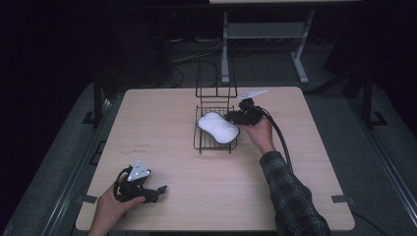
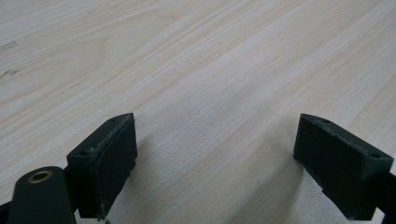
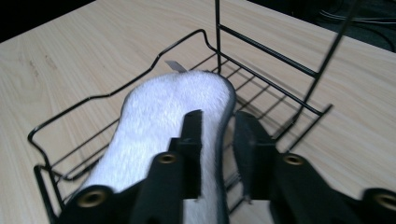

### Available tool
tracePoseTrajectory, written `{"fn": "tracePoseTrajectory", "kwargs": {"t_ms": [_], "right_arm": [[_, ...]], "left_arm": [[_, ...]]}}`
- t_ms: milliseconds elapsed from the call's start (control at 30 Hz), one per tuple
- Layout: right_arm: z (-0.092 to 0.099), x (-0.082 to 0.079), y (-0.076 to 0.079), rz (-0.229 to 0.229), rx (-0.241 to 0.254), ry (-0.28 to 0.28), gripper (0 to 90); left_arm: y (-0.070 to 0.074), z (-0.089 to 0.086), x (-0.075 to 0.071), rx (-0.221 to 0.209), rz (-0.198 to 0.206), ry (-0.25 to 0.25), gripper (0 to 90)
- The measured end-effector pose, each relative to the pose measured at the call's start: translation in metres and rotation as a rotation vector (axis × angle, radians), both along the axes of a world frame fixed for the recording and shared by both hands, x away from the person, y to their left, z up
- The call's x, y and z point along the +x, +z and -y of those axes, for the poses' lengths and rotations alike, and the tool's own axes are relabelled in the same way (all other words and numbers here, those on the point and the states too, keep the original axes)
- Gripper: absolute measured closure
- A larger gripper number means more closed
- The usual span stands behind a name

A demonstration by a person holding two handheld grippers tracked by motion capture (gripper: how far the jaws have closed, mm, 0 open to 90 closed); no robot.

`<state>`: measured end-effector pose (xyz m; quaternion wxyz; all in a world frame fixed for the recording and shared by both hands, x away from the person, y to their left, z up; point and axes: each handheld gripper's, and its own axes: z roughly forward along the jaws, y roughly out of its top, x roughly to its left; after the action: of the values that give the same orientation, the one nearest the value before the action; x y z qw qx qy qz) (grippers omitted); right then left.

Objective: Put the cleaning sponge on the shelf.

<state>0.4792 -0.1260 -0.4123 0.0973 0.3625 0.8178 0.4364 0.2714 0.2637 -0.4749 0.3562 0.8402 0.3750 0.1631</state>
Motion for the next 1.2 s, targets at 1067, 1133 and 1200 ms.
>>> {"fn": "tracePoseTrajectory", "kwargs": {"t_ms": [1067, 1133, 1200], "right_arm": [[-0.001, -0.043, -0.015, -0.004, -0.086, 0.121, 87.9], [-0.002, -0.045, -0.015, -0.007, -0.085, 0.127, 87.9], [-0.007, -0.048, -0.015, -0.004, -0.089, 0.145, 87.9]], "left_arm": [[0.000, 0.000, 0.000, -0.002, 0.000, 0.000, 12.5], [0.000, 0.000, 0.000, -0.001, 0.000, 0.000, 12.5], [0.000, 0.000, 0.000, -0.001, 0.000, 0.000, 12.4]]}}
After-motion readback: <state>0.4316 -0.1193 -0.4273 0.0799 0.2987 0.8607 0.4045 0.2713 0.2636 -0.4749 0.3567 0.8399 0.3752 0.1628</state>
